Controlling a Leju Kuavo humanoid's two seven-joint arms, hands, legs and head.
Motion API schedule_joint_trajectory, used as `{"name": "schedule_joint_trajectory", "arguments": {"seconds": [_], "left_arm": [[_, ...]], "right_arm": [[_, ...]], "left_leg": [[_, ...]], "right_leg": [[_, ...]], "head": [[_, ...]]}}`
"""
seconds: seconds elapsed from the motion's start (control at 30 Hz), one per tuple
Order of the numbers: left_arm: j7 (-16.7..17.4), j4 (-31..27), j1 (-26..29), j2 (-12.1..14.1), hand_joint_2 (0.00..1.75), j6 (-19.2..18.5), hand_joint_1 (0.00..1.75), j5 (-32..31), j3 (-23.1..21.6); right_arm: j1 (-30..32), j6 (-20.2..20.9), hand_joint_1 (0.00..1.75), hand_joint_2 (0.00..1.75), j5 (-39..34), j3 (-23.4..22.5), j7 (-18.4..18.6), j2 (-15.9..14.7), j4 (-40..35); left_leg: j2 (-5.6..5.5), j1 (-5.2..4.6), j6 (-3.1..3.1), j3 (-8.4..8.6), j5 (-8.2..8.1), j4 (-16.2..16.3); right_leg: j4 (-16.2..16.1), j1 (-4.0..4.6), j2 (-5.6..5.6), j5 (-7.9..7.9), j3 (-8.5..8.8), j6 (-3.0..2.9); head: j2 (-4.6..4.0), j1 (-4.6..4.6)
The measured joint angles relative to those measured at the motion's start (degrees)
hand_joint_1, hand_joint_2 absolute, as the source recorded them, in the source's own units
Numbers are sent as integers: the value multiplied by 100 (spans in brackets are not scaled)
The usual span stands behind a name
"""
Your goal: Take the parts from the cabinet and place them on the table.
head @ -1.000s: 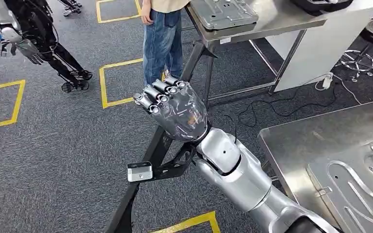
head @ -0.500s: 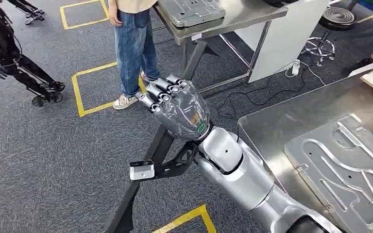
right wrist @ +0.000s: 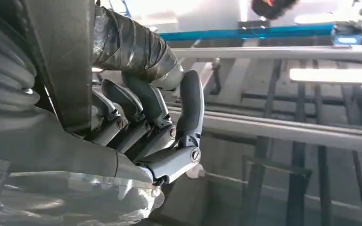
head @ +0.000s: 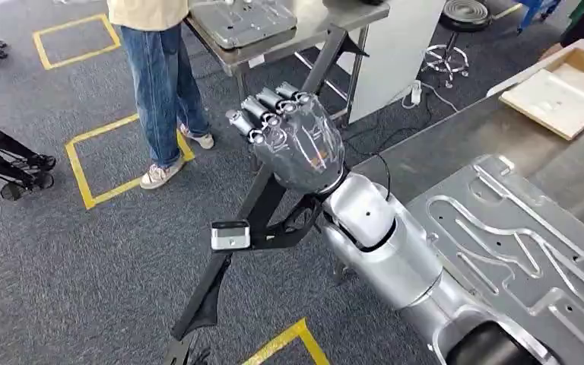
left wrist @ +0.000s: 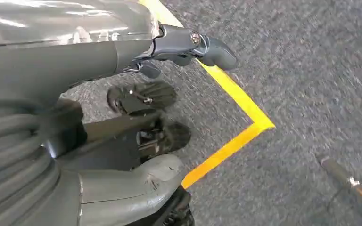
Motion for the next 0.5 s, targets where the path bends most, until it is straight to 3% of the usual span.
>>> {"name": "schedule_joint_trajectory", "arguments": {"seconds": [0.07,0.1,0.13,0.17,0.2,0.23,0.27,0.3,0.33,0.4,0.43,0.47,0.5], "left_arm": [[0,0,13,0,175,0,0,2,0],[0,0,10,-15,175,-2,0,2,-2],[2,0,-3,-20,175,0,0,7,-2],[-7,0,-6,-28,175,0,0,6,-2],[-7,0,0,-28,175,-2,0,4,-2],[-2,0,22,-28,175,-2,0,4,-2],[-2,0,38,-28,175,-4,0,4,-2],[2,0,43,-26,175,-7,0,4,-2],[2,0,42,-28,175,-13,0,4,-2],[0,0,36,-35,175,-22,0,4,-4],[0,0,35,-39,175,-26,0,4,-4],[0,0,37,-46,175,-30,0,4,-4],[0,0,35,-44,175,-35,0,4,-4]], "right_arm": [[19,0,175,175,0,-20,9,-44,0],[17,0,175,175,0,-42,11,-66,0],[23,-2,175,175,0,-68,18,-86,-4],[11,-2,175,175,0,-88,28,-107,-7],[8,-2,175,175,2,-101,42,-110,-13],[23,-4,175,175,20,-101,50,-114,-11],[40,-4,175,175,28,-105,59,-134,-7],[61,-7,175,175,39,-123,70,-171,-2],[72,-9,175,175,57,-144,77,-212,4],[71,-9,175,175,120,-210,90,-285,2],[69,-9,175,175,127,-249,94,-306,2],[70,-9,175,175,127,-278,98,-328,2],[71,-13,175,175,127,-293,105,-356,2]], "left_leg": [[79,-27,34,-12,22,-14],[155,33,88,7,79,-101],[236,34,115,35,112,-146],[284,31,144,34,127,-166],[364,13,163,29,127,-166],[449,1,172,26,119,-163],[524,-3,180,21,113,-161],[593,-4,182,19,111,-158],[655,-4,175,20,104,-152],[768,-4,156,35,72,-124],[812,-16,137,47,47,-105],[843,-62,107,32,28,-87],[894,-64,87,37,20,-82]], "right_leg": [[-56,-38,113,56,-14,88],[-68,10,167,72,-23,135],[10,18,-78,-13,-48,133],[244,32,-323,-201,-155,135],[690,31,-453,-449,-360,150],[1169,23,-513,-661,-583,161],[1484,16,-533,-765,-731,171],[1599,10,-550,-742,-781,183],[1450,9,-566,-606,-693,187],[491,19,-673,-131,-149,156],[-3,46,-897,-22,115,114],[-70,127,-995,-92,146,81],[-80,117,-897,-62,122,42]], "head": [[0,2],[0,4],[0,6],[0,27],[0,28],[0,24],[0,26],[0,24],[0,26],[0,26],[0,26],[0,26],[0,22]]}}
